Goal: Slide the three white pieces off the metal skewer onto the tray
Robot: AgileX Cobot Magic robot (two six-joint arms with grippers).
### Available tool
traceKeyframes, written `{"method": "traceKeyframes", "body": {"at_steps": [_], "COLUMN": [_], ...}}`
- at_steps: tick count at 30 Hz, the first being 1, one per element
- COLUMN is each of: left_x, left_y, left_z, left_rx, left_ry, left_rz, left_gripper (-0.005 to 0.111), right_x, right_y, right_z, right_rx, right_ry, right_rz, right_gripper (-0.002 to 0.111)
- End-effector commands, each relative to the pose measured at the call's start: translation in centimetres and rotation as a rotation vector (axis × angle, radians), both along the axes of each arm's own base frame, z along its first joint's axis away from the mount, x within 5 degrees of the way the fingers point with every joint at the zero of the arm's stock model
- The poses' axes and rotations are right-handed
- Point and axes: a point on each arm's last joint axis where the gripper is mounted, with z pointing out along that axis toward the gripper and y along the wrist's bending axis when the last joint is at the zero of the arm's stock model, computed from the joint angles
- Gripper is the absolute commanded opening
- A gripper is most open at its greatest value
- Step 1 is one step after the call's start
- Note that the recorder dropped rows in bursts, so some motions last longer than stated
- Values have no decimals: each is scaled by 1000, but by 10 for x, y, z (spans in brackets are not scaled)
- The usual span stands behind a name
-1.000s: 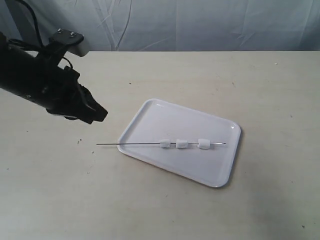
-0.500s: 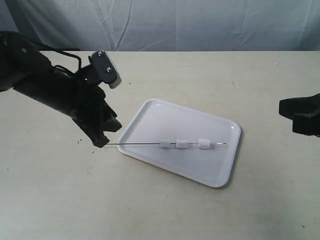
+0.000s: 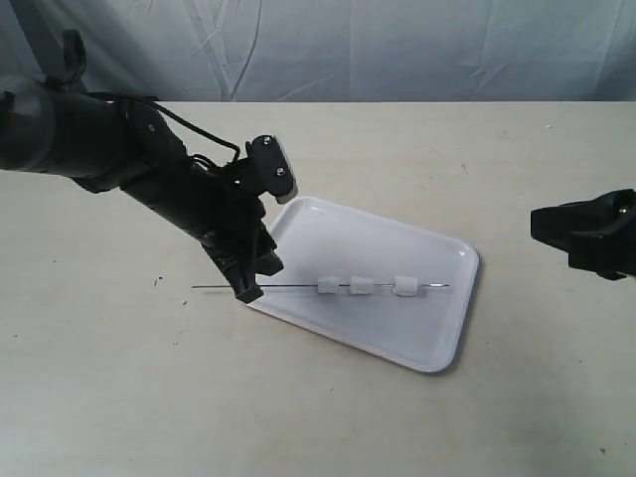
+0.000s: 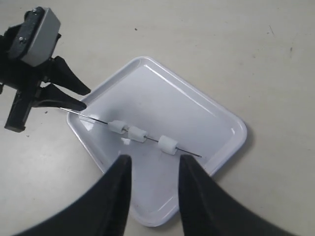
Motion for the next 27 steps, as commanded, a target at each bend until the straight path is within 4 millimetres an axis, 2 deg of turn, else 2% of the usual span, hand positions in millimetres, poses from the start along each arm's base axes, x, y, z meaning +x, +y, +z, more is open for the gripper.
{"method": "traceKeyframes", "body": {"at_steps": [1, 5, 17, 27], "left_x": [5, 1, -2, 0], "left_y": [-8, -9, -10, -9], "left_z": [-5, -11, -15, -48], "left_rx": [29, 86, 80, 120], "left_ry": [-12, 16, 63, 106], "left_rz": [-58, -137, -149, -137], "left_gripper": [32, 36, 36, 34], "right_x": [3, 3, 3, 3], "right_y": [0, 0, 0, 0], "right_z": [0, 0, 1, 1], "right_rx": [20, 24, 25, 31], "right_ry": [6, 7, 6, 6], "right_rz": [-3, -6, -8, -10], "right_gripper": [32, 32, 32, 32]}}
